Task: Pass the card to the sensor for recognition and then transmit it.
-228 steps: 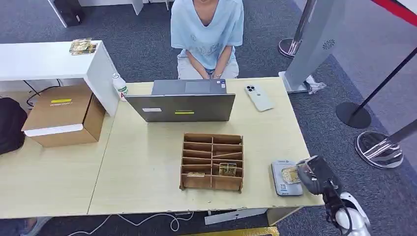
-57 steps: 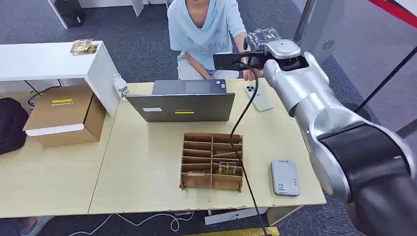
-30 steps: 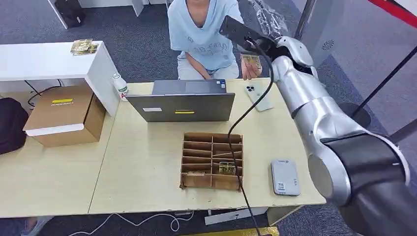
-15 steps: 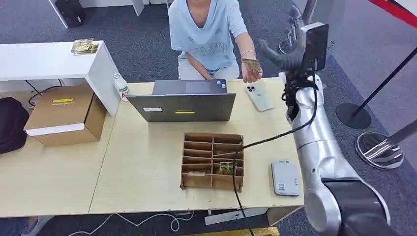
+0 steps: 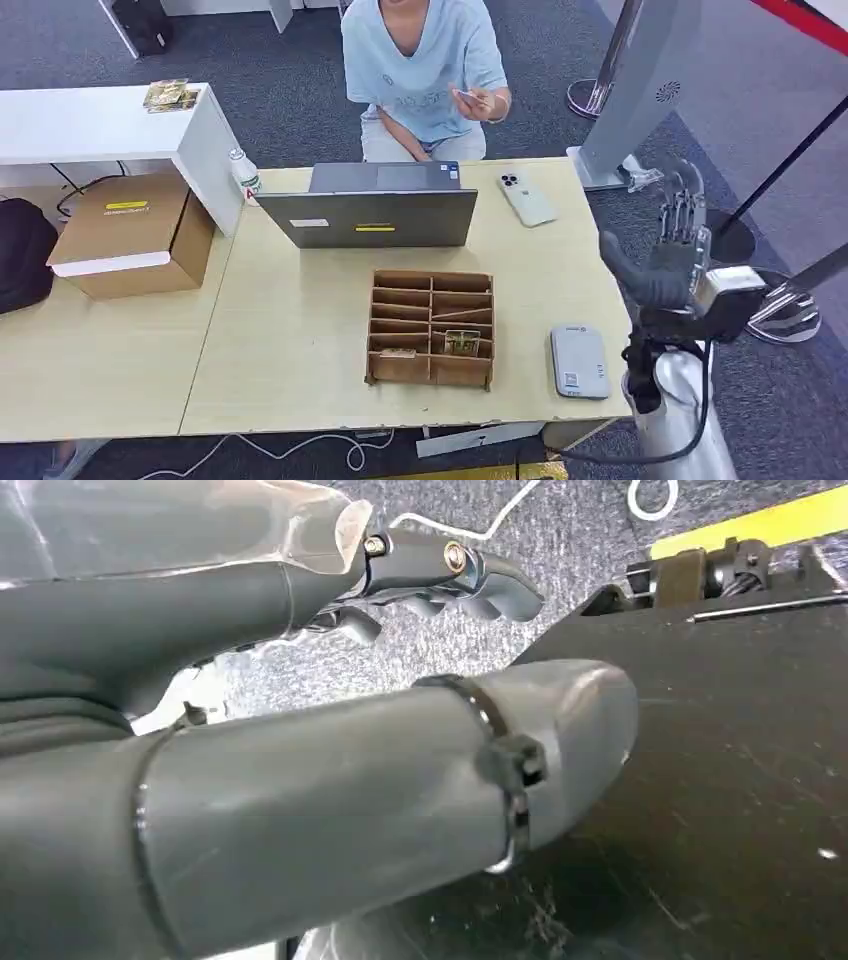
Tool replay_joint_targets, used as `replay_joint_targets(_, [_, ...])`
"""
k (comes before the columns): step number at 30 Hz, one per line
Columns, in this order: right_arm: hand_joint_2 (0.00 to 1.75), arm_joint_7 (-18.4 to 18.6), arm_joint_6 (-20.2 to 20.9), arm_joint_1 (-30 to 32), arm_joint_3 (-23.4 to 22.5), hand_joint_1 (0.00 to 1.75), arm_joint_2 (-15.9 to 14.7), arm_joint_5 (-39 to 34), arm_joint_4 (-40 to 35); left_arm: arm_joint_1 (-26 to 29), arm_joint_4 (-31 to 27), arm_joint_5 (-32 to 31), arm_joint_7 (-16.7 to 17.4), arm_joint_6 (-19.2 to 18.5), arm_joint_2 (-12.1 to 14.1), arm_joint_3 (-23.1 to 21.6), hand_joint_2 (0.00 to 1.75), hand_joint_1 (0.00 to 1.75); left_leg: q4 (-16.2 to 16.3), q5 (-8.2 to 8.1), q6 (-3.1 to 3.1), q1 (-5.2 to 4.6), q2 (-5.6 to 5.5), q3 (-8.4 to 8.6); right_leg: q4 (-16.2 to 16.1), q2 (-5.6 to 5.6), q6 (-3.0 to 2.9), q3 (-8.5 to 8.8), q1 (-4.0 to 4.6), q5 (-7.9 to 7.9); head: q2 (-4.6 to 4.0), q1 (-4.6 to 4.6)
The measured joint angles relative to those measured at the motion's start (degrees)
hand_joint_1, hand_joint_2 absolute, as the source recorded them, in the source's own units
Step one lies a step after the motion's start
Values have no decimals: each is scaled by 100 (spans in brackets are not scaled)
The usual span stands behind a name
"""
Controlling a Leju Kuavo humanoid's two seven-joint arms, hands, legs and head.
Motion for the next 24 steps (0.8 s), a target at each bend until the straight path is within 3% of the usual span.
replay_joint_targets(5, [175, -43, -956, 911, 278, 0, 208, 1037, -264, -8, 0, 0, 37, 2, -2, 0, 0, 0, -2, 0, 0, 1, 6, 0, 1, 3, -1, 1, 2, 0, 0, 2])
replay_joint_targets(9, [175, 64, -1121, 1259, 627, 0, 477, 1304, -85, -7, 0, 0, 30, 96, -4, -24, 0, 0, -2, 2, -3, 1, 7, 0, 1, 4, -2, 1, 2, 1, 0, 0])
replay_joint_targets(15, [175, 59, -1141, 1298, 896, 0, 802, 1044, 313, 1, 0, 0, 39, 208, -50, -24, 0, 0, -2, 6, -5, 1, 9, 1, 1, 5, -3, 2, 1, 5, 0, 0])
replay_joint_targets(18, [175, 31, -1363, 1198, 961, 0, 850, 1221, 472, 5, 0, 0, 55, 256, -55, -24, 0, 0, -1, 6, -5, 0, 10, 1, 1, 6, -3, 2, 1, 7, 0, 0])
replay_joint_targets(21, [175, 77, -1574, 1084, 1056, 0, 855, 1655, 575, 5, 0, 0, 30, 302, -55, -24, 0, 0, -1, 6, -5, 0, 12, 2, 1, 6, -2, 3, 0, 7, 0, 0])
replay_joint_targets(24, [175, 399, -2158, 1006, 1138, 0, 868, 2878, 636, 14, 0, 0, 22, 409, -68, -24, 0, 0, 0, 6, -5, 0, 12, 2, 1, 6, -3, 2, 1, 7, 0, 0])
